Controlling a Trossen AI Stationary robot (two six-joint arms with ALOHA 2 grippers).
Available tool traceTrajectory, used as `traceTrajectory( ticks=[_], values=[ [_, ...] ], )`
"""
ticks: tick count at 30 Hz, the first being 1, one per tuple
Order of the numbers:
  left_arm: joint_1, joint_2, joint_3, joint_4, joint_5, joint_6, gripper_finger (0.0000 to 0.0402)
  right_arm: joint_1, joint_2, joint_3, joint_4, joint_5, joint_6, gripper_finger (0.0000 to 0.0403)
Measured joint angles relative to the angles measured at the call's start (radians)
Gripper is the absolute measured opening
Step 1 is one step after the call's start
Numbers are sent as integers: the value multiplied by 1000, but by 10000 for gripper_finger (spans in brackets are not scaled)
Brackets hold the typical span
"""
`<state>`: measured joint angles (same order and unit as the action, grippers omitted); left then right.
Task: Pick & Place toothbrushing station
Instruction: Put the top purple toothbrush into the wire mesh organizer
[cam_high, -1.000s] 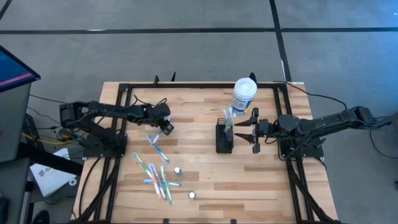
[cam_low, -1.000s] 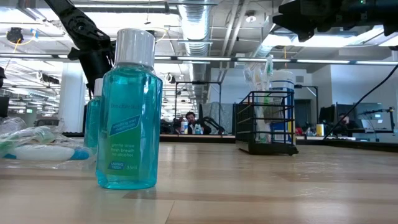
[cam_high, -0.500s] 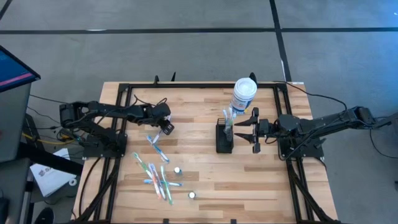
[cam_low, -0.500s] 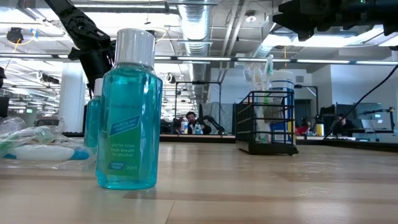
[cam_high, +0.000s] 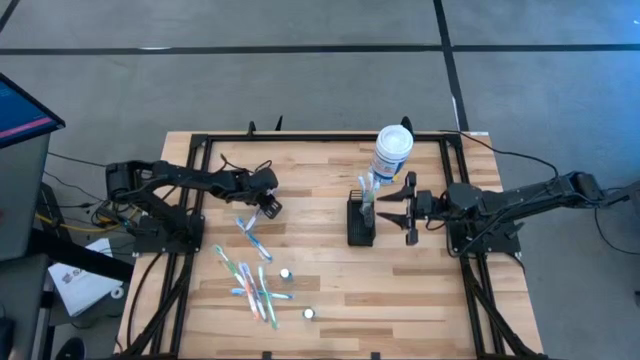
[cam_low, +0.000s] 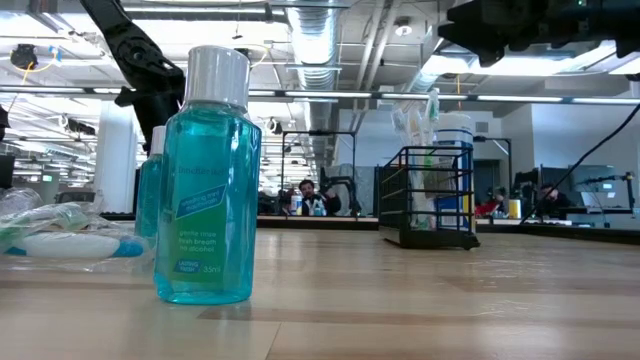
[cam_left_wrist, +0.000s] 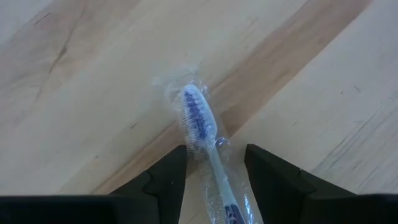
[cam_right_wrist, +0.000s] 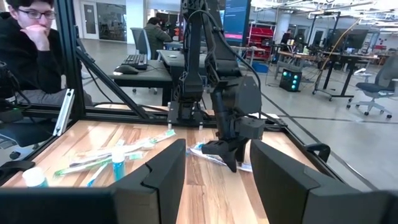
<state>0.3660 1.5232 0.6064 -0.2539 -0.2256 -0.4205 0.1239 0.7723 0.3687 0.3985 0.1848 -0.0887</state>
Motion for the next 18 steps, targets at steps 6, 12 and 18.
traceTrajectory(
  ticks=[6,12,18],
  values=[
    [0,-4,0,9,9,-2,99,-4,0,0,0,0,1,170],
    [1,-3,0,15,14,-3,20,-4,0,0,0,0,1,170],
    [1,-3,-1,26,14,0,8,-4,0,0,0,0,2,170]
  ],
)
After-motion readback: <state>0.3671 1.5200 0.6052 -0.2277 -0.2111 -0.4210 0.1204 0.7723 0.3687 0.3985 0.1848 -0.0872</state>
